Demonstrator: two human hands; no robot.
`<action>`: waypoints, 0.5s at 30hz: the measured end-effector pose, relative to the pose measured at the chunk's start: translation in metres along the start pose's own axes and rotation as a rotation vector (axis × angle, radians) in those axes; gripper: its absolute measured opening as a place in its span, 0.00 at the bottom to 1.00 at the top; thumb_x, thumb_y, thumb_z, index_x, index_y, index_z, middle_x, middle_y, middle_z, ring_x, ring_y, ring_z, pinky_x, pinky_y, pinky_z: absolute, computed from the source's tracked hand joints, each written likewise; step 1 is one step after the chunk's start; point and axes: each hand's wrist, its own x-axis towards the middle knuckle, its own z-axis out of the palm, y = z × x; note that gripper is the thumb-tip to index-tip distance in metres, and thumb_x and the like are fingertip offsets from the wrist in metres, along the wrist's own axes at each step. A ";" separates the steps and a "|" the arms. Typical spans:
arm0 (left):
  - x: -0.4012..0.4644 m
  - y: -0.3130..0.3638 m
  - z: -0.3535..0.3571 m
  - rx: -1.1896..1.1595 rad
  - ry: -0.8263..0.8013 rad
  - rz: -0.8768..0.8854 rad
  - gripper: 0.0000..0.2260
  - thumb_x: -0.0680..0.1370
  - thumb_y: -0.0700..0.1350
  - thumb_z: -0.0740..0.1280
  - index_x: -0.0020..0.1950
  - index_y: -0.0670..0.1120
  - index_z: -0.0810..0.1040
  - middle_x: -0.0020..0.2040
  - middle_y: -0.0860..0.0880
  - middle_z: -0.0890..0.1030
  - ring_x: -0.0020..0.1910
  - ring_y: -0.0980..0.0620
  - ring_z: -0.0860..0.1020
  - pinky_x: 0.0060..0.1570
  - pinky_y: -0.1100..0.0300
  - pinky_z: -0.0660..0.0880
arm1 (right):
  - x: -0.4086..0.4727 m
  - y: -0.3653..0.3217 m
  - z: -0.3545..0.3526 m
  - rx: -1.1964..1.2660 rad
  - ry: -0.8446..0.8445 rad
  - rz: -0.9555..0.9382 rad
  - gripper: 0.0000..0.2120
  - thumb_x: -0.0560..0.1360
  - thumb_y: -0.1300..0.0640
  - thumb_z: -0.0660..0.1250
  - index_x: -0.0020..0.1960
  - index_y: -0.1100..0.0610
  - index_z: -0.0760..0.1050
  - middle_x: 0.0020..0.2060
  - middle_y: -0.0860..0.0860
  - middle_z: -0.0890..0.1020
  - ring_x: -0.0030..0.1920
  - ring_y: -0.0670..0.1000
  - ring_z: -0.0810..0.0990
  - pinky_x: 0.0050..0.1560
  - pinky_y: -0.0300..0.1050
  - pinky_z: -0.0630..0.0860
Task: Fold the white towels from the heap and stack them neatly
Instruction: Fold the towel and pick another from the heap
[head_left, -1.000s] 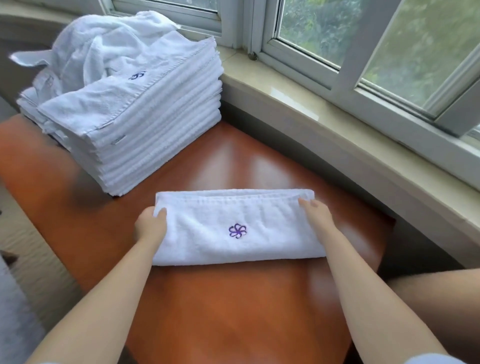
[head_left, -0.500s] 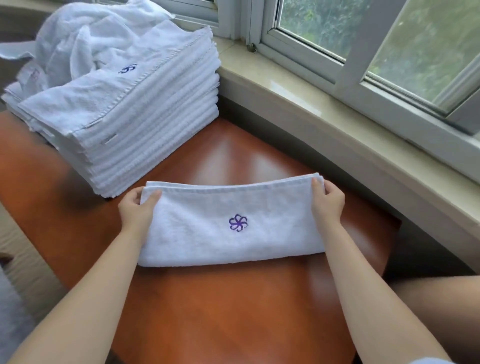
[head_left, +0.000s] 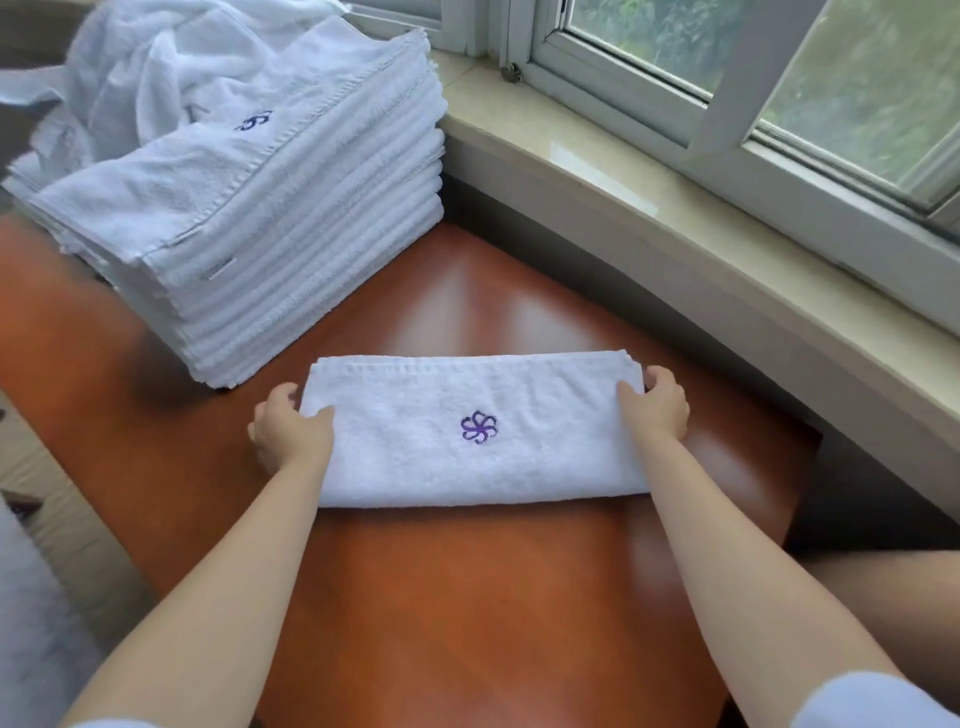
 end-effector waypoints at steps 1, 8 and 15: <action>-0.003 -0.006 -0.002 0.036 -0.024 -0.064 0.24 0.74 0.50 0.72 0.67 0.46 0.73 0.63 0.45 0.74 0.63 0.42 0.71 0.58 0.50 0.70 | -0.003 0.005 -0.001 -0.072 -0.016 0.021 0.22 0.77 0.50 0.64 0.69 0.56 0.70 0.64 0.55 0.73 0.66 0.58 0.69 0.66 0.54 0.68; -0.042 -0.047 -0.036 -0.036 -0.293 -0.338 0.18 0.71 0.55 0.74 0.45 0.40 0.78 0.46 0.43 0.81 0.35 0.48 0.75 0.36 0.55 0.70 | -0.055 0.042 -0.021 -0.069 -0.159 0.160 0.22 0.73 0.44 0.67 0.60 0.58 0.75 0.55 0.55 0.79 0.54 0.60 0.78 0.52 0.51 0.76; -0.122 -0.093 -0.084 -0.205 -0.358 -0.524 0.26 0.70 0.49 0.76 0.61 0.36 0.75 0.49 0.43 0.77 0.45 0.42 0.76 0.46 0.51 0.74 | -0.152 0.095 -0.059 0.061 -0.221 0.326 0.16 0.72 0.47 0.69 0.51 0.58 0.74 0.40 0.51 0.79 0.41 0.55 0.80 0.49 0.52 0.79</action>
